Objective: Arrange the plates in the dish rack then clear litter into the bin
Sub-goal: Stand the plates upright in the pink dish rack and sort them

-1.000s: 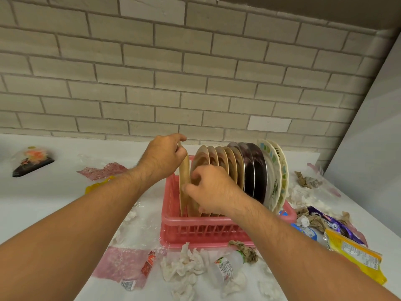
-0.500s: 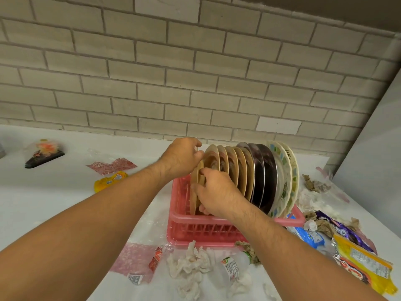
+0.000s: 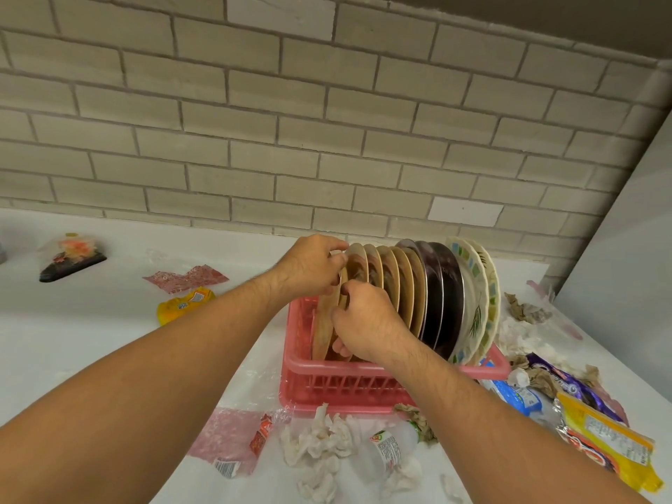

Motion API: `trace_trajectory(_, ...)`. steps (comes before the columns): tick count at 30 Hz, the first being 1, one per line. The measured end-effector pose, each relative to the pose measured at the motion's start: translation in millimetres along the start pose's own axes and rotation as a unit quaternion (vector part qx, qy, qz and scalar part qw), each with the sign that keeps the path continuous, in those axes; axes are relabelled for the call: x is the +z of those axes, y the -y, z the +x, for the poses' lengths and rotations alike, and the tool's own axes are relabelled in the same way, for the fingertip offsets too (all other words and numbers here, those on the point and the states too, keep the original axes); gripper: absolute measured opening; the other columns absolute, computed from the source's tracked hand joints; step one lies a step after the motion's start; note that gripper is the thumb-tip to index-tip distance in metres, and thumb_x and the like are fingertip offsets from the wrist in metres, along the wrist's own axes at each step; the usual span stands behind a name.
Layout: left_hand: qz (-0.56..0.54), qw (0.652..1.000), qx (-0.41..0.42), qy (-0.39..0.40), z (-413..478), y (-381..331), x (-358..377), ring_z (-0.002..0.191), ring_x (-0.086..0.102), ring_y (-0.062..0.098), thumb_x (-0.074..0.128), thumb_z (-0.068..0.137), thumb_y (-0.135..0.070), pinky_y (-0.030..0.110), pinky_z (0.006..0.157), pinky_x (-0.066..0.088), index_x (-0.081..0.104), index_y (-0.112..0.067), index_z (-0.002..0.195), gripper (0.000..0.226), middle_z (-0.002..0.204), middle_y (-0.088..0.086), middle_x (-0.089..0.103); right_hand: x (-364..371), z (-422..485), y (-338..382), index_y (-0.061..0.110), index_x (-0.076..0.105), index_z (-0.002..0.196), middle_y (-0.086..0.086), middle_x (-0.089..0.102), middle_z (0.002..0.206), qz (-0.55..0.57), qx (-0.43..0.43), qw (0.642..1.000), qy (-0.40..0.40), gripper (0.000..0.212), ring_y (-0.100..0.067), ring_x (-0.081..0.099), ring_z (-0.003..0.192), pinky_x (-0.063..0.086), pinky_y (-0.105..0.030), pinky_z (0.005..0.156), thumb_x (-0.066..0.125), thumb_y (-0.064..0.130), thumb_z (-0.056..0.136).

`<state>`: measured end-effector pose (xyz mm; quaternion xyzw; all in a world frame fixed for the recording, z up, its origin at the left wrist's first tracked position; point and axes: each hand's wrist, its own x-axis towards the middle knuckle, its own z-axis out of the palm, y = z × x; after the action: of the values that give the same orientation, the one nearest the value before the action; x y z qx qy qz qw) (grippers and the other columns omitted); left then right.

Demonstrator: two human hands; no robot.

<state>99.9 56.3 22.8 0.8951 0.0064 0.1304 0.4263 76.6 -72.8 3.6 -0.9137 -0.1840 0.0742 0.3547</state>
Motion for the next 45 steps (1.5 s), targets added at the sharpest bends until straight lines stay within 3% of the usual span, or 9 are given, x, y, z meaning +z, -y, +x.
trace_trajectory(5,0.009,1.000,0.012,0.025,-0.7,6.6,1.5,0.061,0.067,0.009,0.044,0.099,-0.029,0.024,0.062,0.056,0.047,-0.030,0.139,0.039,0.078,-0.001,0.068,0.8,-3.7,-3.8,0.019,0.053,0.116,-0.009,0.067,0.086,0.014,0.002,1.000,-0.015,0.019,-0.022,0.071,0.068,0.062,-0.043,0.063,0.046,0.022,0.099)
trace_trajectory(16,-0.010,0.999,0.018,0.027,-5.7,11.4,0.8,0.064,0.067,0.013,0.048,0.098,-0.034,0.023,0.060,0.056,0.045,-0.033,0.140,0.041,0.079,0.000,0.069,-4.7,-10.4,-8.4,0.020,0.054,0.117,-0.006,0.067,0.086,-0.004,-0.005,1.000,-0.013,0.021,-0.020,0.070,0.070,0.062,-0.041,0.062,0.052,0.020,0.096)
trace_trajectory(23,0.035,0.999,0.031,-0.017,-13.3,9.8,-7.3,0.073,0.065,0.009,0.047,0.097,-0.040,0.026,0.068,0.055,0.047,-0.028,0.137,0.042,0.087,-0.003,0.068,-18.5,-17.1,-9.3,0.021,0.055,0.110,-0.001,0.067,0.082,-0.031,-0.038,0.998,-0.027,0.018,-0.016,0.070,0.069,0.061,-0.038,0.066,0.059,0.026,0.093)
trace_trajectory(26,0.066,0.996,0.041,-0.053,-16.1,6.2,-10.6,0.081,0.063,0.010,0.048,0.096,-0.044,0.021,0.067,0.048,0.054,-0.026,0.130,0.039,0.097,-0.005,0.065,-33.2,-20.7,-12.9,0.029,0.057,0.111,0.003,0.068,0.076,-0.035,-0.065,0.996,-0.048,0.017,-0.013,0.069,0.067,0.060,-0.034,0.068,0.057,0.032,0.095)
trace_trajectory(28,0.083,0.992,0.059,-0.077,-17.6,2.9,-9.7,0.088,0.059,0.008,0.049,0.095,-0.044,0.020,0.070,0.045,0.058,-0.026,0.123,0.034,0.103,-0.009,0.061,-42.4,-21.6,-16.7,0.026,0.060,0.117,0.005,0.068,0.073,-0.046,-0.085,0.993,-0.067,0.025,-0.009,0.068,0.068,0.058,-0.032,0.070,0.055,0.036,0.095)
trace_trajectory(32,0.087,0.984,0.106,-0.113,-21.7,-8.6,-3.4,0.087,0.056,0.004,0.050,0.095,-0.041,0.017,0.070,0.041,0.065,-0.025,0.104,0.024,0.099,-0.010,0.061,-56.4,-24.8,-26.4,0.026,0.069,0.101,0.010,0.064,0.064,-0.029,-0.114,0.987,-0.108,0.020,-0.004,0.062,0.064,0.052,-0.024,0.066,0.056,0.040,0.094)
trace_trajectory(35,0.057,0.981,0.126,-0.136,-29.9,-19.7,6.0,0.086,0.058,0.003,0.052,0.094,-0.037,0.020,0.072,0.044,0.067,-0.025,0.093,0.019,0.092,-0.010,0.064,-65.9,-30.3,-40.4,0.029,0.071,0.094,0.011,0.068,0.073,-0.008,-0.139,0.983,-0.119,0.017,-0.005,0.064,0.072,0.056,-0.027,0.070,0.057,0.039,0.093)
trace_trajectory(40,0.064,0.975,0.158,-0.139,-44.3,-43.2,26.3,0.086,0.058,0.004,0.054,0.093,-0.036,0.027,0.075,0.049,0.068,-0.024,0.092,0.019,0.088,-0.010,0.064,-83.9,-38.5,-74.4,0.027,0.068,0.082,0.014,0.064,0.073,0.024,-0.151,0.974,-0.169,0.016,-0.001,0.059,0.071,0.050,-0.023,0.066,0.060,0.036,0.092)
trace_trajectory(45,0.099,0.971,0.170,-0.138,-50.1,-69.9,59.6,0.084,0.057,0.006,0.051,0.095,-0.039,0.030,0.073,0.049,0.066,-0.024,0.095,0.021,0.087,-0.010,0.062,-102.2,-43.7,-116.7,0.028,0.065,0.076,0.014,0.063,0.078,0.012,-0.143,0.971,-0.193,0.017,-0.003,0.059,0.075,0.052,-0.031,0.070,0.061,0.039,0.089)
